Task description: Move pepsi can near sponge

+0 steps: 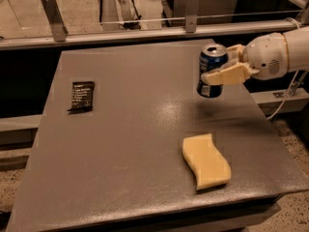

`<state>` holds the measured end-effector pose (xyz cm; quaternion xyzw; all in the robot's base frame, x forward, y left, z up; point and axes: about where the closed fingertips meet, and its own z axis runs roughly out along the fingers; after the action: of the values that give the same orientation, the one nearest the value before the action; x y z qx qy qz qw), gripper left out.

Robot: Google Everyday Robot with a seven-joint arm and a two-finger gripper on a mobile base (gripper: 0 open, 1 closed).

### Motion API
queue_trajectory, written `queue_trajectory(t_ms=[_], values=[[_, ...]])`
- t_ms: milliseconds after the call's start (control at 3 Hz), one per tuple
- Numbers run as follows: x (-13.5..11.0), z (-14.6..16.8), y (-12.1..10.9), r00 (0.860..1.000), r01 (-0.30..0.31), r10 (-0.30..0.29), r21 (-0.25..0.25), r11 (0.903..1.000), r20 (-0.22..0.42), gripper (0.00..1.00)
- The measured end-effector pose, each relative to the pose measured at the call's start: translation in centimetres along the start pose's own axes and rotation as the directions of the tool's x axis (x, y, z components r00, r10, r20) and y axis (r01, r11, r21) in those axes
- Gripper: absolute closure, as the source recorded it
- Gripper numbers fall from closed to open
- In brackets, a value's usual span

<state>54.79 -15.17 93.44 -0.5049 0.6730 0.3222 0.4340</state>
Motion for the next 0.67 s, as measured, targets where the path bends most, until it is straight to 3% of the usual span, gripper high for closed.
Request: queue_trajectory(t_ms=[667], values=[[2.4, -0.1, 5.4, 1.000, -0.008, 0.007, -0.070, 0.9975, -0.016, 1.00]])
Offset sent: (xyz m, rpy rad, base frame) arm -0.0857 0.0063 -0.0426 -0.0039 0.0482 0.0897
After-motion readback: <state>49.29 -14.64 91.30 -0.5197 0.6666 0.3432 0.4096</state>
